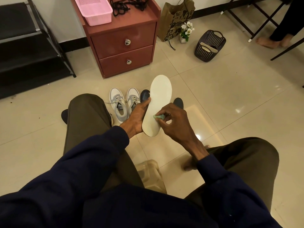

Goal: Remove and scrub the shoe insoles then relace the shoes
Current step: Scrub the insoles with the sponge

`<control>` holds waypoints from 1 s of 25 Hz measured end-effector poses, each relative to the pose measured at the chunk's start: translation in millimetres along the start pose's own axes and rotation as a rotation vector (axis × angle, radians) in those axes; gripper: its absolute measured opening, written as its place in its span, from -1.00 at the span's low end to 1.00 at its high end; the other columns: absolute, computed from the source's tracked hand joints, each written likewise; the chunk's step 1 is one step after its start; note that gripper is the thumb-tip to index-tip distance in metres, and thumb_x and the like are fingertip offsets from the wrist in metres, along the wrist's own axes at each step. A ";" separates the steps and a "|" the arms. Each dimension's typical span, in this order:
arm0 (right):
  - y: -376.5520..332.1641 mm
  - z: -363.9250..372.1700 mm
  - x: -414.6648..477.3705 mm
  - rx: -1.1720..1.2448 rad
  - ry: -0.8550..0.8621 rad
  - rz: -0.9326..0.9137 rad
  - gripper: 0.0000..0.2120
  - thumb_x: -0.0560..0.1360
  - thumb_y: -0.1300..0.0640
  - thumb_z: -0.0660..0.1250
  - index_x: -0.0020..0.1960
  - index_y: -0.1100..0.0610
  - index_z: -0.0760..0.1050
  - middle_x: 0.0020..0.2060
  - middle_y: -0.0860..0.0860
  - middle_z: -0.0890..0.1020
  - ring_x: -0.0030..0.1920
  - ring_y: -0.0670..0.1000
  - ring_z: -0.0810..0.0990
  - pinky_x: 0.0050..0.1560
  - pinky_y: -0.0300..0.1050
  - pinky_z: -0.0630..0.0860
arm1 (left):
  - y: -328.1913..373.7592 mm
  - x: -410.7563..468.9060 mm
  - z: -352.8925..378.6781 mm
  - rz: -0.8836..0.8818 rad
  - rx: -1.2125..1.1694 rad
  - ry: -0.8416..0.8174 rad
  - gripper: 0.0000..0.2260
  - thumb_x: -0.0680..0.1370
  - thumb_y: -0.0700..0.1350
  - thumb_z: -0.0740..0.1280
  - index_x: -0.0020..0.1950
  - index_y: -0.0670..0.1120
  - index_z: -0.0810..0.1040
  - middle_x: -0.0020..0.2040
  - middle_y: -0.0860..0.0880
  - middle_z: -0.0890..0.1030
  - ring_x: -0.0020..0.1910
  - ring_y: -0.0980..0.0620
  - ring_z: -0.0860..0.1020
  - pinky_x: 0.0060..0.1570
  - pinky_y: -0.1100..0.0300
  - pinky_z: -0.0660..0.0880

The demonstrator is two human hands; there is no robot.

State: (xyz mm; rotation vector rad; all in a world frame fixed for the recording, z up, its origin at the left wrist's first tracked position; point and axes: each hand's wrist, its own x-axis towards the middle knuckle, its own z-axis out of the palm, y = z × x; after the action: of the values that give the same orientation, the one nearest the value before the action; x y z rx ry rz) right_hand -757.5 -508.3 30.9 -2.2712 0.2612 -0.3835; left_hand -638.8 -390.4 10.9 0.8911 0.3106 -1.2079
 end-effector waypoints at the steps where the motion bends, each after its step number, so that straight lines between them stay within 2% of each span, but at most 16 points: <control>1: -5.6 1.8 -1.7 0.043 -0.100 -0.024 -0.87 0.46 0.21 0.55 -0.02 0.18 0.68 -0.08 0.00 0.63 -0.10 -0.05 0.60 -0.15 -0.11 0.62 | 0.3 1.5 -2.4 -0.015 -0.052 -0.028 -0.52 0.67 0.17 0.24 0.46 -0.11 0.50 0.39 -0.21 0.56 0.27 -0.19 0.58 0.35 -0.14 0.48; 3: -17.3 5.0 -3.6 0.096 -0.301 -0.060 -0.88 0.44 0.22 0.56 -0.03 0.15 0.70 -0.09 -0.02 0.64 -0.11 -0.04 0.61 -0.16 -0.09 0.63 | 2.4 3.9 -4.7 -0.047 -0.181 -0.041 -0.48 0.68 0.17 0.21 0.50 -0.15 0.44 0.46 -0.24 0.49 0.33 -0.20 0.52 0.35 -0.17 0.44; 5: -20.4 5.2 -1.8 0.093 -0.367 -0.070 -0.88 0.44 0.19 0.57 -0.03 0.14 0.71 -0.10 -0.03 0.64 -0.11 -0.04 0.62 -0.17 -0.08 0.63 | 2.8 6.9 -7.2 -0.050 -0.234 -0.048 -0.49 0.68 0.17 0.20 0.49 -0.15 0.43 0.44 -0.26 0.50 0.29 -0.22 0.54 0.32 -0.17 0.46; 8: -5.8 -0.3 4.1 0.004 -0.163 -0.015 -0.87 0.46 0.15 0.56 -0.02 0.16 0.69 -0.09 -0.03 0.64 -0.10 -0.08 0.60 -0.14 -0.08 0.62 | 1.3 4.2 -7.0 -0.001 -0.135 -0.029 -0.49 0.68 0.19 0.20 0.48 -0.13 0.47 0.36 -0.23 0.59 0.20 -0.21 0.61 0.32 -0.15 0.50; 10: 1.3 -1.0 3.6 -0.042 -0.049 -0.006 -0.86 0.48 0.14 0.54 -0.02 0.17 0.67 -0.09 -0.02 0.64 -0.11 -0.09 0.59 -0.14 -0.09 0.61 | -2.3 10.1 -9.0 0.021 -0.056 0.049 -0.49 0.64 0.19 0.29 0.48 -0.10 0.49 0.30 -0.19 0.62 0.14 -0.21 0.64 0.28 -0.13 0.52; 13: -8.7 8.9 -1.7 -0.035 -0.180 -0.063 -0.88 0.48 0.16 0.52 0.00 0.15 0.68 -0.05 -0.02 0.64 -0.06 -0.06 0.59 -0.07 -0.17 0.59 | -10.9 23.0 -19.1 -0.009 0.026 0.030 -0.42 0.58 0.18 0.41 0.50 -0.11 0.48 0.46 -0.22 0.49 0.42 -0.25 0.49 0.48 -0.17 0.34; 14: -11.7 10.7 -2.2 -0.033 -0.206 -0.068 -0.88 0.47 0.16 0.52 0.00 0.13 0.69 -0.04 -0.02 0.64 -0.05 -0.06 0.59 -0.05 -0.19 0.58 | -12.2 19.2 -14.5 -0.027 0.059 -0.002 -0.48 0.59 0.17 0.41 0.43 -0.12 0.54 0.39 -0.23 0.55 0.37 -0.21 0.54 0.45 -0.11 0.40; 15: -10.9 10.3 0.1 -0.031 -0.182 -0.052 -0.89 0.47 0.16 0.52 -0.01 0.12 0.69 -0.05 -0.03 0.64 -0.05 -0.07 0.59 -0.05 -0.20 0.57 | -13.4 15.4 -9.6 -0.057 0.097 -0.026 -0.59 0.62 0.15 0.37 0.31 -0.12 0.63 0.25 -0.20 0.64 0.21 -0.16 0.64 0.32 -0.04 0.52; 16: -6.5 7.4 4.1 -0.037 -0.117 -0.017 -0.90 0.47 0.17 0.52 -0.02 0.12 0.70 -0.06 -0.03 0.64 -0.06 -0.08 0.58 -0.07 -0.20 0.56 | -15.7 13.7 -6.4 -0.078 0.107 -0.059 -0.66 0.64 0.13 0.32 0.19 -0.11 0.67 0.10 -0.16 0.69 0.04 -0.11 0.69 0.15 0.01 0.61; 17: 1.5 2.3 9.1 -0.050 -0.032 0.039 -0.91 0.47 0.17 0.51 -0.03 0.11 0.70 -0.08 -0.04 0.64 -0.08 -0.10 0.58 -0.10 -0.20 0.55 | -18.4 14.3 -5.2 -0.086 0.110 -0.084 -0.67 0.66 0.11 0.29 0.14 -0.11 0.67 0.03 -0.14 0.70 -0.05 -0.10 0.69 0.07 0.00 0.62; 19: 20.3 -11.3 15.7 -0.090 0.135 0.155 -0.93 0.48 0.18 0.50 -0.04 0.10 0.68 -0.10 -0.06 0.63 -0.09 -0.12 0.58 -0.12 -0.19 0.56 | -24.8 13.6 -3.7 -0.098 0.113 -0.121 -0.64 0.66 0.10 0.29 0.30 -0.12 0.58 0.17 -0.20 0.66 0.09 -0.20 0.65 0.25 -0.18 0.55; 21: 29.4 -17.4 13.4 -0.116 0.216 0.183 -0.93 0.49 0.18 0.49 -0.02 0.11 0.67 -0.08 -0.05 0.63 -0.07 -0.10 0.58 -0.08 -0.17 0.58 | -27.2 13.2 -3.4 -0.108 0.127 -0.126 -0.57 0.64 0.10 0.32 0.42 -0.11 0.48 0.24 -0.23 0.61 0.18 -0.28 0.60 0.36 -0.28 0.45; 23: 20.7 -13.4 7.9 -0.064 0.107 0.112 -0.92 0.49 0.18 0.50 -0.02 0.12 0.68 -0.06 -0.03 0.64 -0.05 -0.08 0.60 -0.08 -0.27 0.57 | -25.5 12.0 -2.5 -0.107 0.147 -0.120 -0.63 0.64 0.10 0.32 0.31 -0.11 0.56 0.16 -0.20 0.65 0.08 -0.21 0.64 0.26 -0.21 0.53; 25: 10.2 -6.5 3.8 -0.037 -0.064 0.032 -0.90 0.48 0.16 0.51 0.00 0.10 0.69 -0.04 -0.04 0.65 -0.04 -0.09 0.60 -0.06 -0.33 0.54 | -23.9 12.3 -3.4 -0.102 0.155 -0.122 -0.69 0.64 0.11 0.31 0.10 -0.10 0.67 0.04 -0.15 0.67 -0.07 -0.12 0.65 0.05 -0.05 0.60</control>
State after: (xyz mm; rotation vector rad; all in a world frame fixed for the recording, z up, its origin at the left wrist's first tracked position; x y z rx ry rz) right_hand -756.9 -520.6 28.1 -2.3082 0.2741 -0.2911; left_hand -655.1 -398.0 -9.4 0.9394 0.1675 -1.3891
